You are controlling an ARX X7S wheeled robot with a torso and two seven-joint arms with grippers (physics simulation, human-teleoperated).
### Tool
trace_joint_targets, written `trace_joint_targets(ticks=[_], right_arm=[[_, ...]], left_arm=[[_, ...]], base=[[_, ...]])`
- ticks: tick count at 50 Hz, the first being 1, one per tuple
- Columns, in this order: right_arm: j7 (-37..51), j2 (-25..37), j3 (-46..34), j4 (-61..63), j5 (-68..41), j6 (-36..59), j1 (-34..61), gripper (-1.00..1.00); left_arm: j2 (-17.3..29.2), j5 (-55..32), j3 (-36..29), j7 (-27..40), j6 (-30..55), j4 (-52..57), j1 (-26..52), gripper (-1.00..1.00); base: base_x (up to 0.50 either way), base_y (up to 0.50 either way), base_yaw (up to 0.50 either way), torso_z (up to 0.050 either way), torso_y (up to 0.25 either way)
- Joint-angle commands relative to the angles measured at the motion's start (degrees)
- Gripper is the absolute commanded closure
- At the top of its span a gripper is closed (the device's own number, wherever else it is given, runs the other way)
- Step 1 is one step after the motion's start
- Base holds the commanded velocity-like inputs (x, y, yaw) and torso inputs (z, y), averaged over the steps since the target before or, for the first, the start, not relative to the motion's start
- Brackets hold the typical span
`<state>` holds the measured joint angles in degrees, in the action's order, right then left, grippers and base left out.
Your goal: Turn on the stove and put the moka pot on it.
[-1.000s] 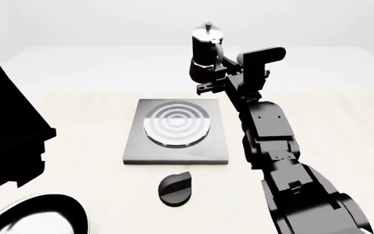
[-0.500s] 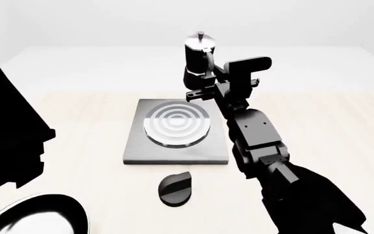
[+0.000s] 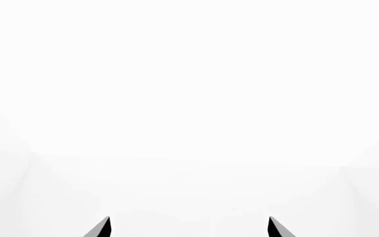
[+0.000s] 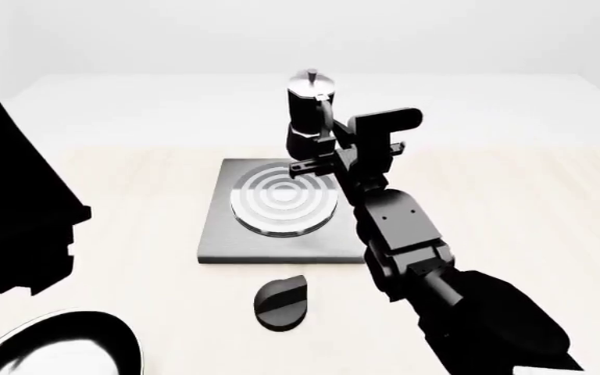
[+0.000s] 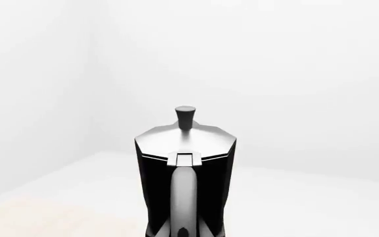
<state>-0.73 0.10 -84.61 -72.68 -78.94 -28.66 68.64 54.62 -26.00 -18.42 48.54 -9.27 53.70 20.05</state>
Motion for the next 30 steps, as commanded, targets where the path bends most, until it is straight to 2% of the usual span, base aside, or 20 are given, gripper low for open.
trace_joint_targets(ticks=[1,30], right_arm=[[0.84,-0.09,-2.35,1.83,-1.99,-1.95,-0.74,1.0],[2.51,-0.1,-3.88,7.21,-0.86,-3.12,0.9,1.0]], left_arm=[[0.02,-0.61,-0.13,0.06,0.39,-0.29,0.18,-1.0],[0.13,-0.77,-0.96,0.23,2.05,-0.65,0.05,-1.0]], base=[[0.0,0.0,0.0,0.0,0.0],[0.0,0.0,0.0,0.0,-0.01]])
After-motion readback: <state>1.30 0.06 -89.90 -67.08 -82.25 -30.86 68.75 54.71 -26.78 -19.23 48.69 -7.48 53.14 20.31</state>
